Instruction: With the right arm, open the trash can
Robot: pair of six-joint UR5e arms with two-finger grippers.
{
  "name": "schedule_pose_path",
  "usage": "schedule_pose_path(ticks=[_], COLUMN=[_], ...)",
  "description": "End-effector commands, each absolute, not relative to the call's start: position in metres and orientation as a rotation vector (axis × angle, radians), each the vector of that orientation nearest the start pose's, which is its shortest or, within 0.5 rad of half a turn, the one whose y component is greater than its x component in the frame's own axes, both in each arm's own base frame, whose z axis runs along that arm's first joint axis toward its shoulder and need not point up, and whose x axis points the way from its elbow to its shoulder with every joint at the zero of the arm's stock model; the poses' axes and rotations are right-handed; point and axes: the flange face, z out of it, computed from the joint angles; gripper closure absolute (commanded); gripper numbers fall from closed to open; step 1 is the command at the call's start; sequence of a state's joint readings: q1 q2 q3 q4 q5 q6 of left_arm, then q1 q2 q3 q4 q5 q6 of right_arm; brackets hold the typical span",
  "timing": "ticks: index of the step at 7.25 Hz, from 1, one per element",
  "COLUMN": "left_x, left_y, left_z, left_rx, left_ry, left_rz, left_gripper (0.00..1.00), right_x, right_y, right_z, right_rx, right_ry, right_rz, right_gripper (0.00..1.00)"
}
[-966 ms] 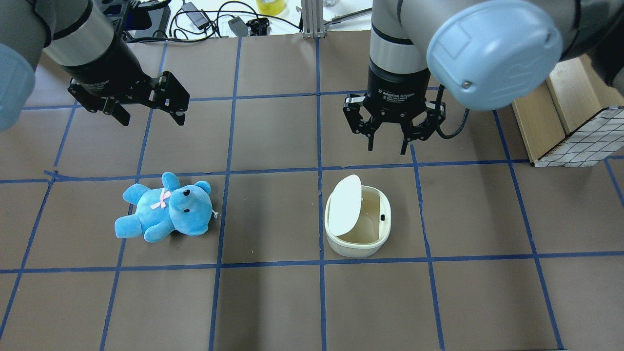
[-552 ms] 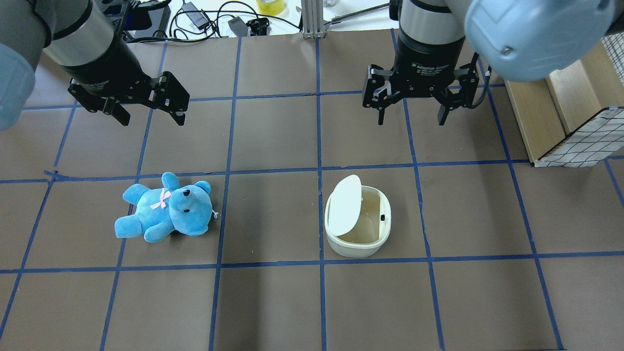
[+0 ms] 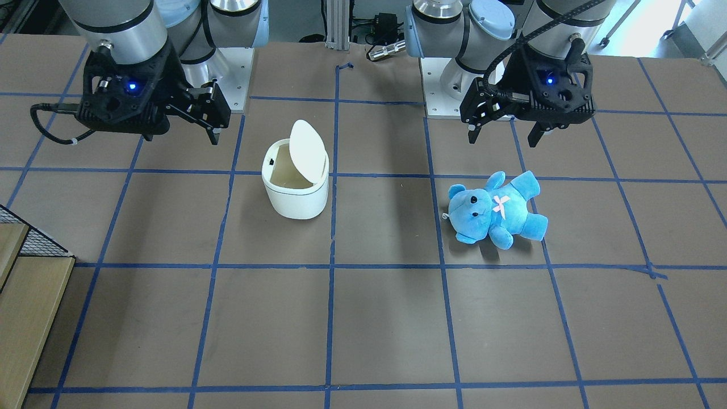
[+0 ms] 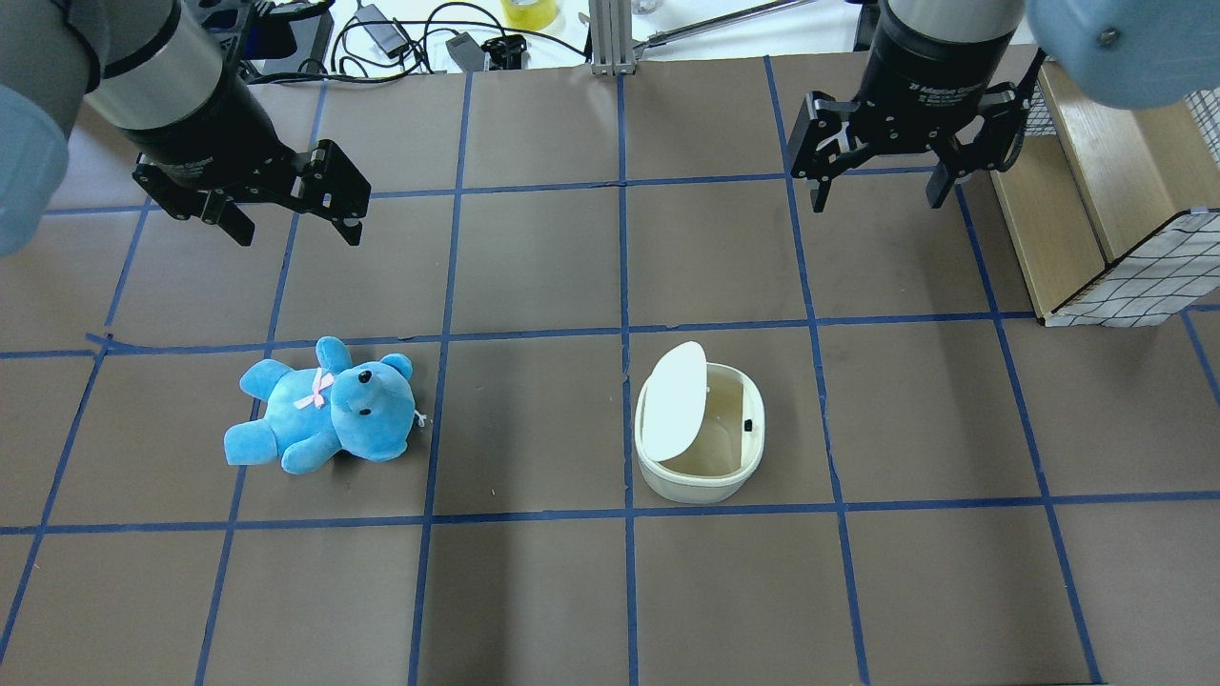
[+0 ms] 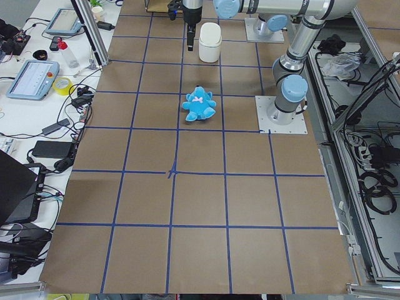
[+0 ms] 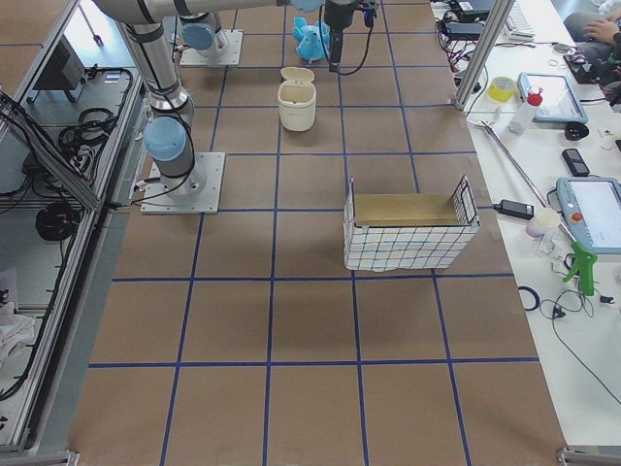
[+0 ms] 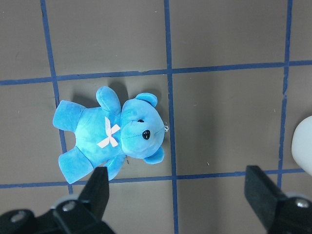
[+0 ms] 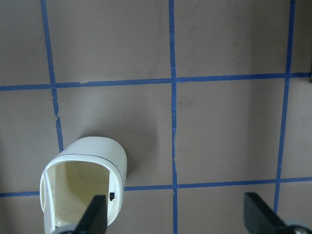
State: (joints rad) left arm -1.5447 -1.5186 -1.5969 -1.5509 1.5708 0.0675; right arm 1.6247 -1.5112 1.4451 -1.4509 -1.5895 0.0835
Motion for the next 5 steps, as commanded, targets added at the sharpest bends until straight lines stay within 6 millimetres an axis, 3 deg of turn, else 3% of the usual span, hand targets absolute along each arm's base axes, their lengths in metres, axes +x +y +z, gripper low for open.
schedule_pose_path(ticks=[1, 3, 5], left_x=[-0.1209, -0.1209, -0.1209], left_y=[-0.4774, -0.4774, -0.4774], left_z=[0.5022, 0.5022, 0.5022], left_rx=[0.065, 0.065, 0.065], left_ry=[3.138, 3.138, 3.138], left_rz=[-0.072, -0.072, -0.072], left_gripper=[0.0, 0.0, 0.0], right_x=[0.1489, 0.1473, 0.1449], right_y=[-0.5091, -0.5051, -0.5045], right_z=[0.5162, 0.5255, 0.5169], right_rx=[0.032, 0.056, 0.082], right_ry=[3.173, 3.182, 3.177], right_rz=[-0.021, -0.121, -0.177], right_gripper=[0.0, 0.04, 0.05])
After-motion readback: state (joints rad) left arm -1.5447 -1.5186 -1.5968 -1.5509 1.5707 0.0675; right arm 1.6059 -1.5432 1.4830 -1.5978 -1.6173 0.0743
